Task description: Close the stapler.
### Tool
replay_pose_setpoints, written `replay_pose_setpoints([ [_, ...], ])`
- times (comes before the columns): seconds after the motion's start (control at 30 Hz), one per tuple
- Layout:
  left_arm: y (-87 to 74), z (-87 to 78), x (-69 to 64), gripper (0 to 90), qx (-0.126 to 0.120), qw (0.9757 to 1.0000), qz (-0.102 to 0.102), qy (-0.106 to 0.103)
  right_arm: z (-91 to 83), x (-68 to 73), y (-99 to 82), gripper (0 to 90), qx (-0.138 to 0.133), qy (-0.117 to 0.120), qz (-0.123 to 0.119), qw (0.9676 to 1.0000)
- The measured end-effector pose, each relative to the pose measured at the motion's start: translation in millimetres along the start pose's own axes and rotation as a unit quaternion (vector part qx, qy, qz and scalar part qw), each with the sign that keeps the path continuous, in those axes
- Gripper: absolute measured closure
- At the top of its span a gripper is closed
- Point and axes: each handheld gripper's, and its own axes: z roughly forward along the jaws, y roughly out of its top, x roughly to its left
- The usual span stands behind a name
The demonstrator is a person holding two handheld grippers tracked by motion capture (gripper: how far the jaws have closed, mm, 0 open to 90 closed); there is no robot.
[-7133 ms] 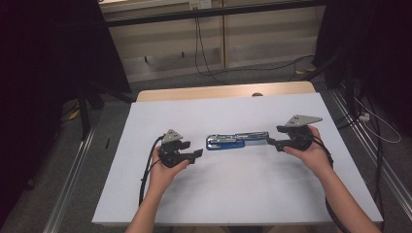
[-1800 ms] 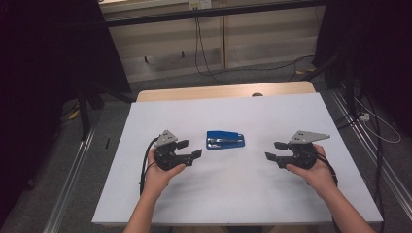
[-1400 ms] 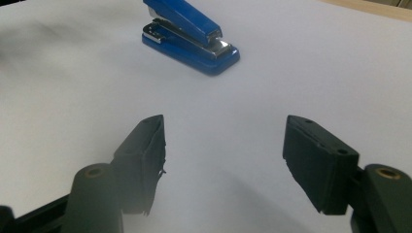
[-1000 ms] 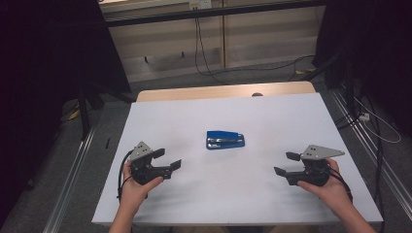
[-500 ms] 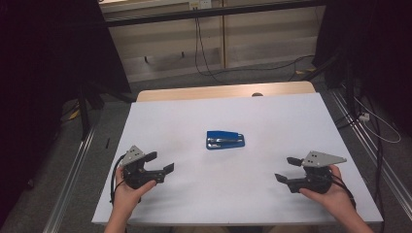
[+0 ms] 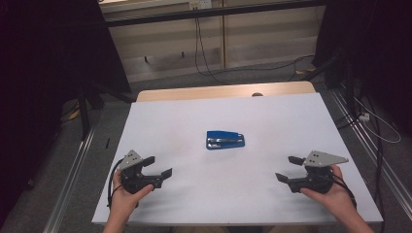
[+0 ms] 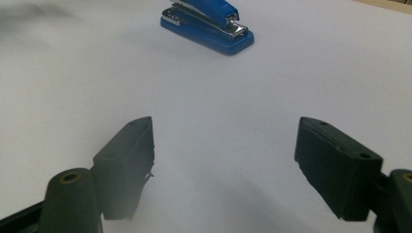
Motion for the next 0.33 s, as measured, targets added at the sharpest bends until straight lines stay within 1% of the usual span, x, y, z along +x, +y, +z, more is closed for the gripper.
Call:
replay_pose_setpoints([
  [0.23,-0.6,2.7,-0.4,10.8,0.007,0.9999,0.007,-0.002,1.1,-0.3,-0.4,19.9,-0.003,-0.002,0.0,1.0],
  [0.33,-1.1,3.9,0.7,10.8,0.009,0.9999,0.008,-0.001,2.6,-0.4,-0.7,19.8,0.0,0.0,-0.005,1.0],
])
